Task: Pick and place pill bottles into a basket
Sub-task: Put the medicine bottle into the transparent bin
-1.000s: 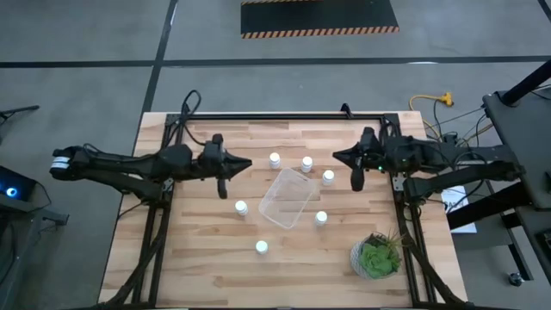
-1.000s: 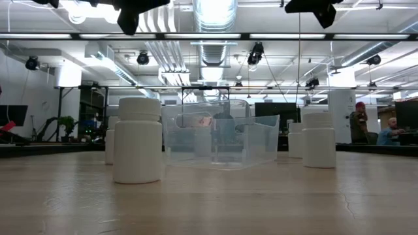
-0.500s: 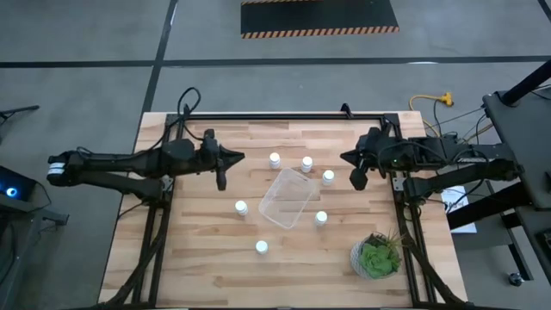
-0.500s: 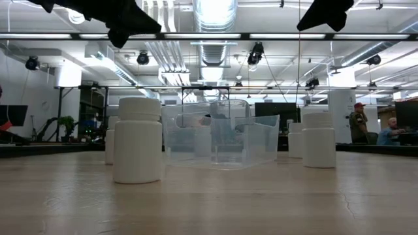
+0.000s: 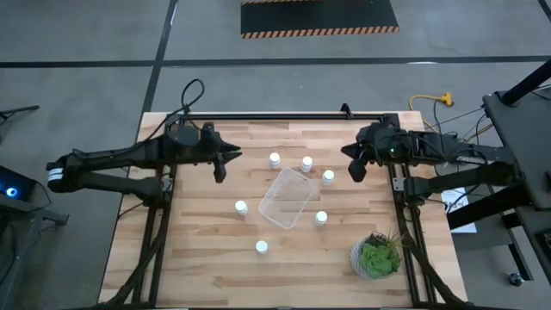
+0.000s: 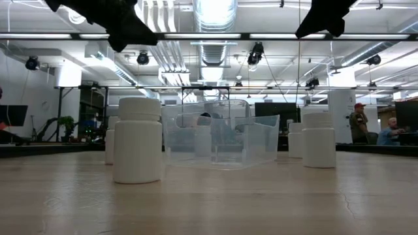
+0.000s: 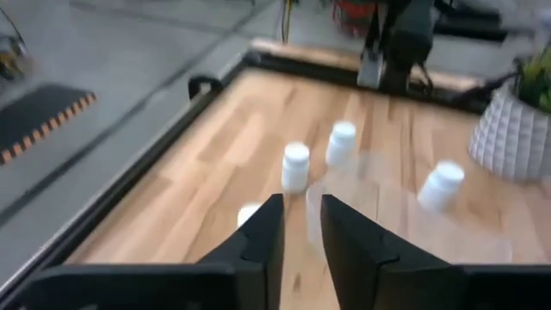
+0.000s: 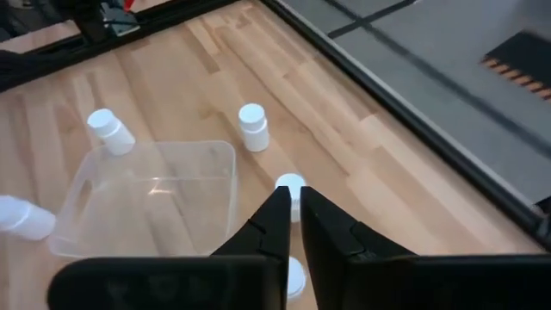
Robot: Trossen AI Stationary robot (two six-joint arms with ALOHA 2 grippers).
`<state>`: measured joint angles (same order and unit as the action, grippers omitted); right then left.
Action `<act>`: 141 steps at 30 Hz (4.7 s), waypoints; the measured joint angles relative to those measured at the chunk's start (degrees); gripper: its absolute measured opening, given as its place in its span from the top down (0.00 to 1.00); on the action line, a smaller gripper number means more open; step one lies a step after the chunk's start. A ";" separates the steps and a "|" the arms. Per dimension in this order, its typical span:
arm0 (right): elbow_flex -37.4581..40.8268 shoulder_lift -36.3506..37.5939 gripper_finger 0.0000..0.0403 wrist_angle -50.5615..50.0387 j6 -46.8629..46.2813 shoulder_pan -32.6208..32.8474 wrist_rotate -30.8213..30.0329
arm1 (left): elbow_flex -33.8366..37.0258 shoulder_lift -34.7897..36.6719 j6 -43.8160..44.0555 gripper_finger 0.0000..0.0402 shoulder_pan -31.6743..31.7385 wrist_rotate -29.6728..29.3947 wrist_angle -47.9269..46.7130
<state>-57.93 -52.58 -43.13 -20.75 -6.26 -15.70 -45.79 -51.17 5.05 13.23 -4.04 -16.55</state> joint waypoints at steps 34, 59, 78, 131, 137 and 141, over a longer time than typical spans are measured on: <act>0.09 -7.20 0.47 -1.25 -5.78 -4.91 7.55 | -7.77 -11.31 -3.93 0.39 4.07 4.22 -5.52; 0.09 -14.47 0.28 -3.99 -3.94 -4.88 11.89 | -7.64 -11.05 -3.93 0.37 4.07 4.02 -5.52; 0.09 -16.83 0.29 -5.05 -1.27 -4.88 12.82 | -3.35 -11.05 -4.38 0.37 3.98 15.37 -5.81; 0.35 -34.44 0.35 -4.02 4.92 -8.20 13.26 | 3.07 -8.03 0.64 0.37 3.98 13.55 2.57; 0.07 -34.36 0.35 -4.09 4.92 -8.16 14.29 | 3.07 -8.03 0.64 0.37 4.03 13.13 2.57; 0.07 -34.36 0.35 -4.09 5.55 -8.16 14.50 | 3.07 -8.05 0.66 0.37 4.01 12.94 2.57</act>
<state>-57.87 -86.94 -47.22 -15.20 -14.41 -1.20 -42.72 -59.21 5.72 17.23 8.91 -13.98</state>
